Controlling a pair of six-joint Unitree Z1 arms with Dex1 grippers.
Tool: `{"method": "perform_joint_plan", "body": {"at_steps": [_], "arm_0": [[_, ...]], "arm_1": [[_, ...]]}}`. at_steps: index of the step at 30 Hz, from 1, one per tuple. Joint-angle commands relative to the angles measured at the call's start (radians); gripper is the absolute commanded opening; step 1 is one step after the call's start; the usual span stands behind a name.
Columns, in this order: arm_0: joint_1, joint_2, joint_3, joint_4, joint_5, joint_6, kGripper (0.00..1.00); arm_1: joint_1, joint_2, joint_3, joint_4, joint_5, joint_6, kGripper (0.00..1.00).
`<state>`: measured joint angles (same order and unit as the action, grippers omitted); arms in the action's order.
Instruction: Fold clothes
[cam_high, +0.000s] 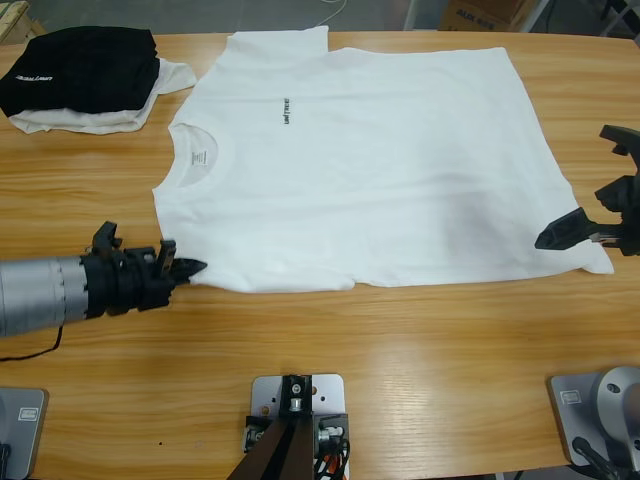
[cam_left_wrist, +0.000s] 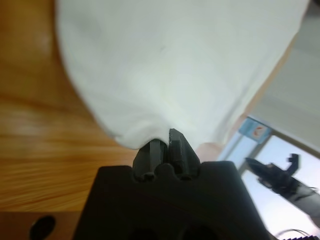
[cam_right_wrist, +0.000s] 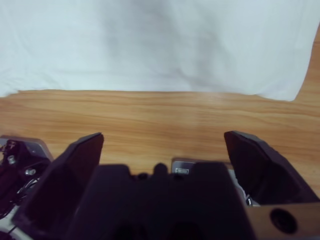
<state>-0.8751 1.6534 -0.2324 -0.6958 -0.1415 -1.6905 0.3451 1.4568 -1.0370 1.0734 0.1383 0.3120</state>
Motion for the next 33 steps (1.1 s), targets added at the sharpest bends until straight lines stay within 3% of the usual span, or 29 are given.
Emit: {"method": "perform_joint_plan", "body": {"at_steps": [1, 12, 23, 24, 25, 26, 27, 33], "arm_0": [[0.166, 0.166, -0.117, -0.185, -0.185, 0.018, 0.000], [0.347, 0.177, -0.157, -0.196, -0.259, 0.125, 0.000], [0.369, 0.421, -0.366, -0.318, -0.364, 0.252, 0.000], [0.372, 0.436, -0.378, -0.318, -0.384, 0.253, 0.088], [0.374, 0.447, -0.389, -0.318, -0.399, 0.256, 0.597], [0.380, 0.451, -0.389, -0.318, -0.402, 0.274, 0.911], [0.389, 0.448, -0.382, -0.318, -0.402, 0.303, 0.985], [0.450, 0.372, -0.324, -0.292, -0.411, 0.612, 0.998]], "arm_1": [[0.011, 0.043, 0.037, -0.026, 0.015, -0.010, 1.000], [0.011, 0.012, 0.046, -0.050, -0.012, -0.008, 1.000], [0.012, 0.004, 0.058, -0.061, -0.009, -0.008, 1.000], [0.012, 0.004, 0.058, -0.061, -0.009, -0.008, 1.000], [0.012, 0.005, 0.058, -0.062, -0.008, -0.008, 1.000], [0.012, 0.005, 0.059, -0.062, -0.008, -0.008, 1.000], [0.012, 0.005, 0.060, -0.063, -0.007, -0.008, 1.000], [0.028, 0.004, 0.063, -0.066, 0.002, -0.008, 1.000]]}}
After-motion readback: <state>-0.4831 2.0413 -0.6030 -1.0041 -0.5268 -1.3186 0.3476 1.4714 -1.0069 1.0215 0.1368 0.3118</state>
